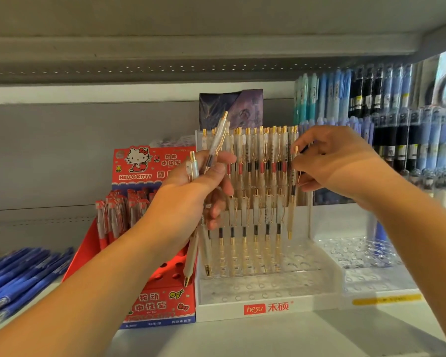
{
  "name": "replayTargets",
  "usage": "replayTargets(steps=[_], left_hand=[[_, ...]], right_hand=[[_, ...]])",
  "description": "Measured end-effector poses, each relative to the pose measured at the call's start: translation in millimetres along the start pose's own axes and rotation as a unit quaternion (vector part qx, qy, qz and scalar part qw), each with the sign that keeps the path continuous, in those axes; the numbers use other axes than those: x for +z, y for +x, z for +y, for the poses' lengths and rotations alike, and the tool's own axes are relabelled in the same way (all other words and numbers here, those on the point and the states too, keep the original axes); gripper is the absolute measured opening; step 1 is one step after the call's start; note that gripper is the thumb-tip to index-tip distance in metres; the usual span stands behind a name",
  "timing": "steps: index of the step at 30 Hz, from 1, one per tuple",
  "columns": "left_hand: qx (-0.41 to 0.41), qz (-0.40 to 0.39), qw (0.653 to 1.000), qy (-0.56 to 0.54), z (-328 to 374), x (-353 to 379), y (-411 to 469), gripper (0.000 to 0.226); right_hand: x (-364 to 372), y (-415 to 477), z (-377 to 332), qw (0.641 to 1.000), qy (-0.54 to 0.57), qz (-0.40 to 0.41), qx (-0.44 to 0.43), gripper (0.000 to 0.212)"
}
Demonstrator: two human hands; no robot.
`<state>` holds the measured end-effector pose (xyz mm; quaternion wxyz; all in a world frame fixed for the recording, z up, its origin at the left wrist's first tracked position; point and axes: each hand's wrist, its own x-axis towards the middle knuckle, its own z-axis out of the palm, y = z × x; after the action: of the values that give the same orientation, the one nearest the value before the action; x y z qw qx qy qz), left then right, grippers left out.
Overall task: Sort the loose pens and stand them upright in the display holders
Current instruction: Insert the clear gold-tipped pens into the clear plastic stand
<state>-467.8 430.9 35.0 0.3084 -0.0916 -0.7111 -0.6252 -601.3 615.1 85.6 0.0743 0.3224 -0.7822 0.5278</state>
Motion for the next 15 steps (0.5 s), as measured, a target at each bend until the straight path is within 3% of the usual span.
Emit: replayTargets(steps=[9,15], left_hand=[[-0.002,-0.008,1.0,-0.012,2.2,0.3,-0.9,0.021],[-0.003,-0.009,1.0,-0.023,2.5,-0.4,-0.9,0.021]], right_hand=[[6.7,-0.1,5.4,0.996,-0.052,-0.067,0.015,0.017],[8.1,-3.6,2.9,0.961,-0.236,-0.143,0.002,0.017]])
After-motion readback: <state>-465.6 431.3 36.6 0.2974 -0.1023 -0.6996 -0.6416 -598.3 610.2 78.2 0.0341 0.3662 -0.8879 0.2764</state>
